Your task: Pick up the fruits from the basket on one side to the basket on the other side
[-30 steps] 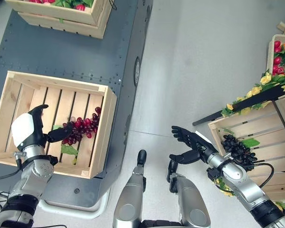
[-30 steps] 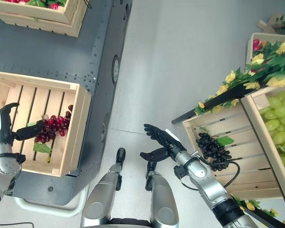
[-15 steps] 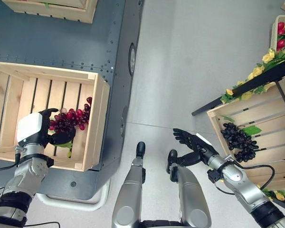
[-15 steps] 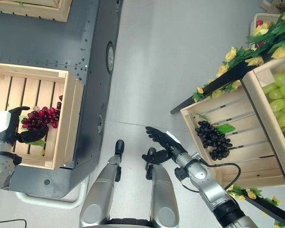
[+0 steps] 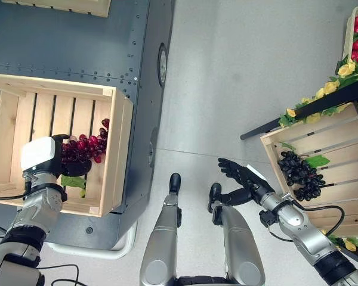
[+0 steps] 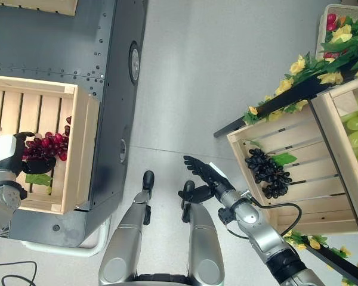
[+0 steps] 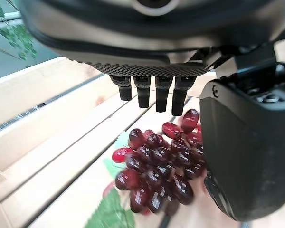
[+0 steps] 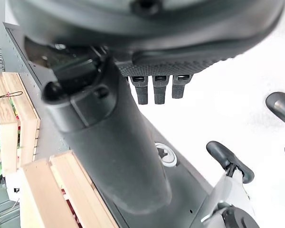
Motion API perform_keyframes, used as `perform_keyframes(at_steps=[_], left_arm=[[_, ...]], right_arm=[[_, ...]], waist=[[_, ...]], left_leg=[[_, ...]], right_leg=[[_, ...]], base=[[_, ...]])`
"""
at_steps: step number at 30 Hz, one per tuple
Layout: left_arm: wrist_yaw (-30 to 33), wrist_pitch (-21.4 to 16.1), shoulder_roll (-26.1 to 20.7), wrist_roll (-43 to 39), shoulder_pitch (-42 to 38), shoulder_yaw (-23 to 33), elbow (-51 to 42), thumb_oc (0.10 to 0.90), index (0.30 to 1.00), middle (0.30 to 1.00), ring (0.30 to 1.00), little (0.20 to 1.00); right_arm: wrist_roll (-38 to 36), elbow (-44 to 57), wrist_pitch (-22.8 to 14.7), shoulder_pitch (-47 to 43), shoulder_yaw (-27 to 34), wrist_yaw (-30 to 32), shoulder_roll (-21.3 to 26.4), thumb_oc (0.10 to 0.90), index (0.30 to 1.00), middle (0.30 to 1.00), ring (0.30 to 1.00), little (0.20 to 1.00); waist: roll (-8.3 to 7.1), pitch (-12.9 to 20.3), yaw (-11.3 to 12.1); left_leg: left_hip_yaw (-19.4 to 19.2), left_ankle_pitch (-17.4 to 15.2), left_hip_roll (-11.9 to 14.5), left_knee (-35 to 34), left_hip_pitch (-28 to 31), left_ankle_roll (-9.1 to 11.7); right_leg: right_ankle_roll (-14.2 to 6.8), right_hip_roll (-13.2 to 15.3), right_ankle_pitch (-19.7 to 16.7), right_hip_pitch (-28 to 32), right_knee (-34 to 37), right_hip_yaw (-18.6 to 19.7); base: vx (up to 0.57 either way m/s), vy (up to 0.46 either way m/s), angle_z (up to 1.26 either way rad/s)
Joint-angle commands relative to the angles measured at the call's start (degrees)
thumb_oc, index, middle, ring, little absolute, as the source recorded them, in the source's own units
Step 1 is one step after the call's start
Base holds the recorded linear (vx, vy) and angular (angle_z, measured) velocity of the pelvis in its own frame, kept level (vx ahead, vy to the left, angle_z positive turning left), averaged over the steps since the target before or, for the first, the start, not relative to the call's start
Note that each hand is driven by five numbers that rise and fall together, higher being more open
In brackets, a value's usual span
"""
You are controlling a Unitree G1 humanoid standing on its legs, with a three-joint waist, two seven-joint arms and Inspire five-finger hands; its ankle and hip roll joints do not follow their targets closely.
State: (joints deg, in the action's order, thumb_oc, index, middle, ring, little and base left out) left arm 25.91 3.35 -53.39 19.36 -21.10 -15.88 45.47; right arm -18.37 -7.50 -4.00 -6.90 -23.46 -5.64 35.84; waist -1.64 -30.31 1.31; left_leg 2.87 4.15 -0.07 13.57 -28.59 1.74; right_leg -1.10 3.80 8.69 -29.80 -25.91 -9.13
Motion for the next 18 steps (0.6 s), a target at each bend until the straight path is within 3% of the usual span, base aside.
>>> perform_keyframes(at_steps=[1,5,8,18], left_arm=[[5.72,5.83,-3.76,1.17,-1.20,3.19,0.94,0.800,0.900,0.900,0.900,0.900],[4.59,8.66,-3.60,1.64,-3.30,2.31,2.43,0.800,0.900,0.900,0.900,0.900],[2.39,8.78,-3.90,3.13,-5.30,1.53,3.39,0.800,0.900,0.900,0.900,0.900],[-3.09,2.92,-3.97,5.54,-7.13,-2.80,1.86,0.800,0.900,0.900,0.900,0.900]], right_arm=[[-0.80,6.65,-4.09,0.99,-1.31,1.89,0.09,0.800,0.900,0.900,0.900,0.900],[-0.64,6.79,-3.93,0.72,-1.83,2.11,-0.03,0.800,0.900,0.900,0.900,0.900],[-0.62,7.14,-3.42,0.23,-2.11,2.31,0.05,0.800,0.900,0.900,0.900,0.900],[-0.98,6.88,-3.51,-0.58,-1.53,2.89,1.15,0.800,0.900,0.900,0.900,0.900]], waist=[[-1.35,0.51,-0.72],[-2.01,0.51,-0.92],[-2.46,0.51,-1.15],[-2.84,0.51,-1.47]], left_leg=[[-4.70,-5.28,-3.41,4.36,-0.64,-2.21],[-4.89,-5.47,-3.31,4.49,-1.01,-2.26],[-5.04,-5.60,-3.16,4.90,-1.68,-2.28],[-5.37,-6.26,-3.10,5.44,-2.24,-2.60]], right_leg=[[0.21,-4.44,-0.24,2.79,1.73,-0.28],[0.11,-4.46,-0.38,2.16,1.68,-0.08],[0.00,-4.44,-0.55,1.43,1.50,-0.02],[-0.14,-4.44,-0.26,0.19,0.13,-0.05]], base=[[0.04,0.020,-0.01],[0.02,0.013,0.00],[0.01,0.010,-0.02],[0.00,0.000,0.00]])
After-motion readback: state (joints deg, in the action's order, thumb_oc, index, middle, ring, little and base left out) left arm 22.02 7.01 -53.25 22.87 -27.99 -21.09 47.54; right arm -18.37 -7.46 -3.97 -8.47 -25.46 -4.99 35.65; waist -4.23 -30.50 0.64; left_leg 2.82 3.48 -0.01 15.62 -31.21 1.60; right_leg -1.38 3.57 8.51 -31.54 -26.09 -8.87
